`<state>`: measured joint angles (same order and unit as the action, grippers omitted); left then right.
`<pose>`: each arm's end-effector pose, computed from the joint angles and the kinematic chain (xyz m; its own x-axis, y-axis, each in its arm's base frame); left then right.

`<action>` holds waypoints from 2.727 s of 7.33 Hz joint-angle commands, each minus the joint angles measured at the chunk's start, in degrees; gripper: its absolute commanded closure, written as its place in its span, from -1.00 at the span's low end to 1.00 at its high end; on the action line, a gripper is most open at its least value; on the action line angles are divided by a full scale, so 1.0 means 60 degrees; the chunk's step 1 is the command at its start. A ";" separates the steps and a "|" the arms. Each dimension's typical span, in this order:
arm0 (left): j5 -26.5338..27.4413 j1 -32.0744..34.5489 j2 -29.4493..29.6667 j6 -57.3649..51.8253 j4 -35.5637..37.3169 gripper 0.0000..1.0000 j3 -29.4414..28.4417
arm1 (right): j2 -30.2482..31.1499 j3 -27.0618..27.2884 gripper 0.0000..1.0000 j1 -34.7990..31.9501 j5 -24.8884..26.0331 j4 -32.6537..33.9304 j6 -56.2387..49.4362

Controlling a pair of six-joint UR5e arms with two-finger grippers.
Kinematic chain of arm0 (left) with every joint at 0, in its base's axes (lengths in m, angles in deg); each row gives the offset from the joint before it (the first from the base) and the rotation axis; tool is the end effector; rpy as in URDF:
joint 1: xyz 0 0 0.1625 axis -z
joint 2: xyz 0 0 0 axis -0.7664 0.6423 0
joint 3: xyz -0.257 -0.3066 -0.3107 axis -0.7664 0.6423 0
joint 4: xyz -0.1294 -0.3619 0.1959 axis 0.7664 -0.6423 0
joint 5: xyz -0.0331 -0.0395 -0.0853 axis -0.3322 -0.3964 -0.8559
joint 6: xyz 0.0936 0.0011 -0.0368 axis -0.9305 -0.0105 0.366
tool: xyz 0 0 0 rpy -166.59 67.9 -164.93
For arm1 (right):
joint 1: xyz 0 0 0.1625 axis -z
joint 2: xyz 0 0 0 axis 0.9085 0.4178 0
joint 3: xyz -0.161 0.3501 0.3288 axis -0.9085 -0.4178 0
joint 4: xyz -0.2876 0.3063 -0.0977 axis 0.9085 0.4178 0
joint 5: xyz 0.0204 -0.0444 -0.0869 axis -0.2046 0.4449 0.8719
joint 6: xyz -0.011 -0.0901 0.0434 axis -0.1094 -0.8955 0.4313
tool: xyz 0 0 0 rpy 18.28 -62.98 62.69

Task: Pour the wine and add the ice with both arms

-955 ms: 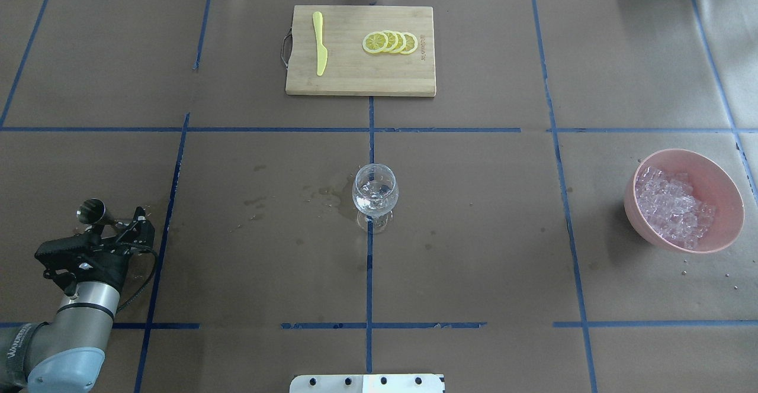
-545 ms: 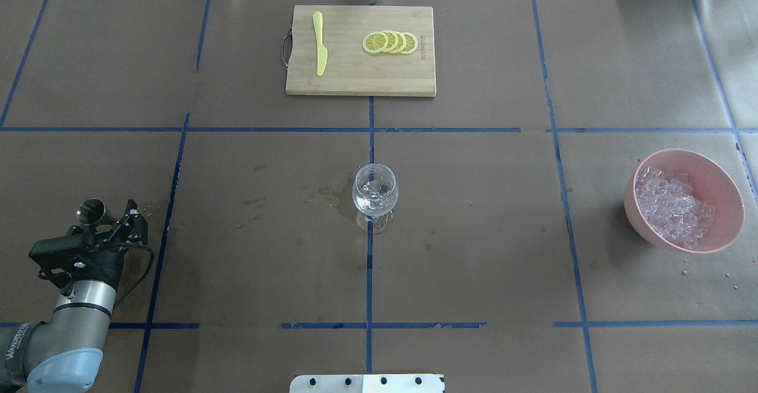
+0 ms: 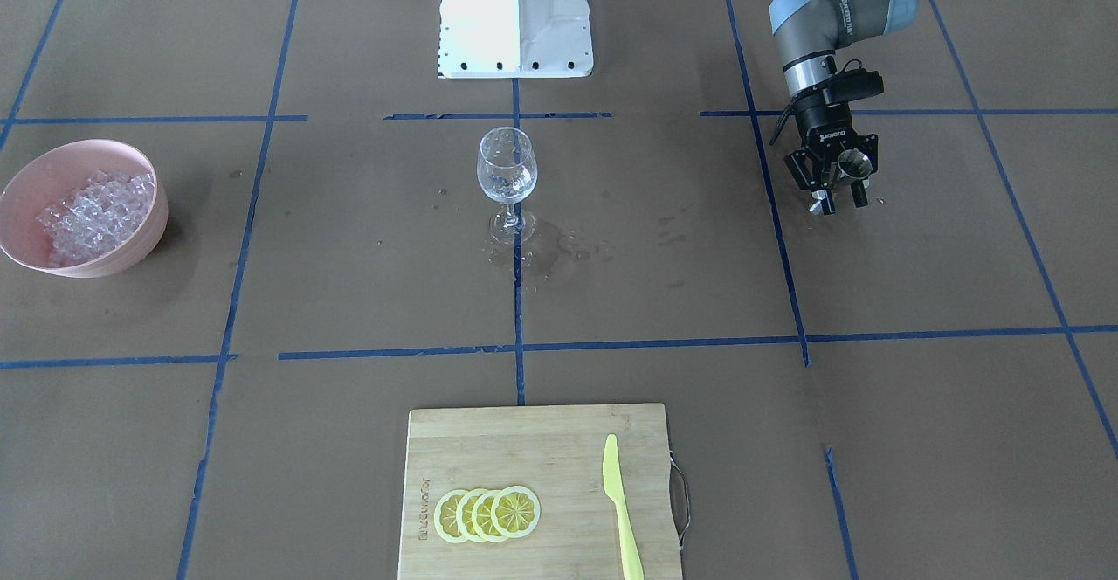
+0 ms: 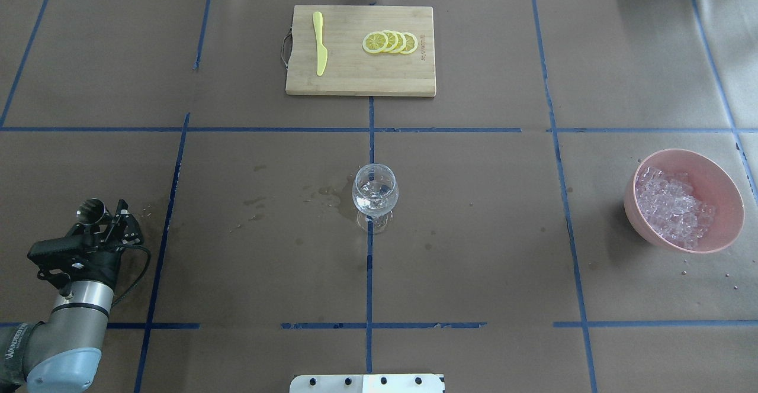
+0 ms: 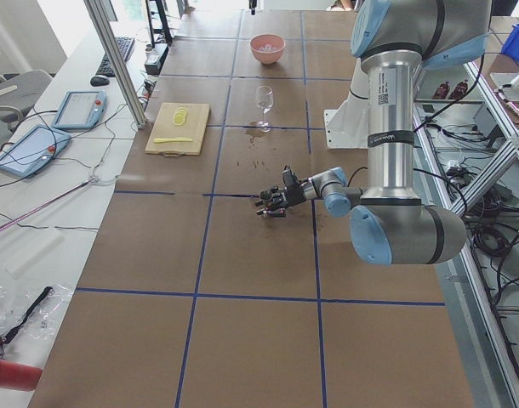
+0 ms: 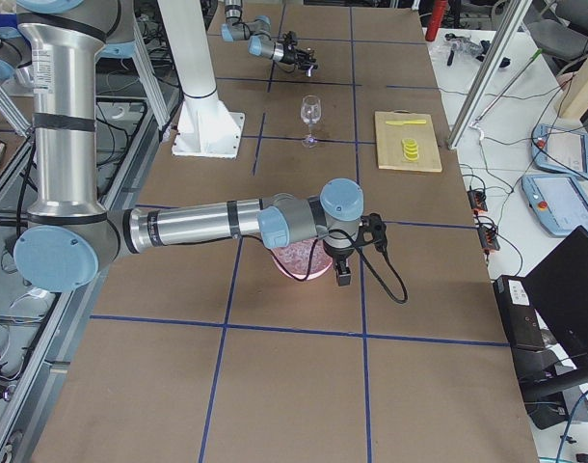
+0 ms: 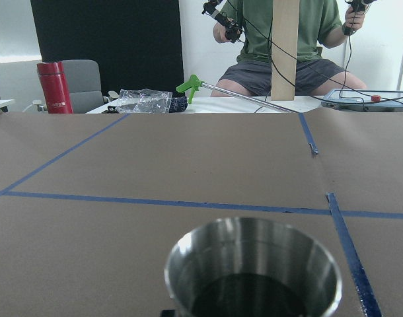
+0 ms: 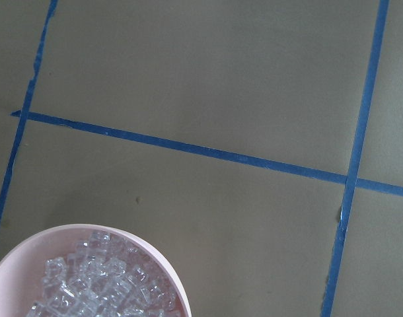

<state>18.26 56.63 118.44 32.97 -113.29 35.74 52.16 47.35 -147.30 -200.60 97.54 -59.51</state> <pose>0.4078 -0.2717 0.6350 0.7163 -0.2021 -0.6679 0.6888 0.3581 0.6303 -0.0121 -0.4998 0.6387 0.6319 -0.1999 0.7488 0.0620 0.9761 0.2083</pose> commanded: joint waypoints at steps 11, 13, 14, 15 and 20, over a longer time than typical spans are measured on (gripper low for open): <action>-0.0017 0.0718 0.3917 -0.6431 -0.0896 1.00 0.2204 | 0.0002 0.0014 -1.00 0.0000 0.0000 0.0000 0.0015; -0.0074 0.0718 0.4671 -0.8314 -0.0896 1.00 0.2246 | -0.0013 0.0014 -1.00 0.0000 0.0015 0.0000 0.0015; -0.0089 0.0602 0.4890 -0.8629 -0.0896 1.00 0.2015 | -0.0028 0.0014 -1.00 0.0000 0.0015 0.0000 0.0015; -0.0104 0.0543 0.5312 -0.9198 -0.0852 1.00 0.1403 | -0.0028 0.0000 -1.00 0.0000 0.0015 0.0000 0.0015; -0.1408 0.0337 0.6208 -1.3604 -0.0779 1.00 0.1075 | -0.0028 0.0014 -1.00 0.0000 -0.0015 0.0015 0.0015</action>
<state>10.95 58.75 154.60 -42.00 -118.06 42.45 51.99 47.33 -147.30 -200.67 97.63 -59.42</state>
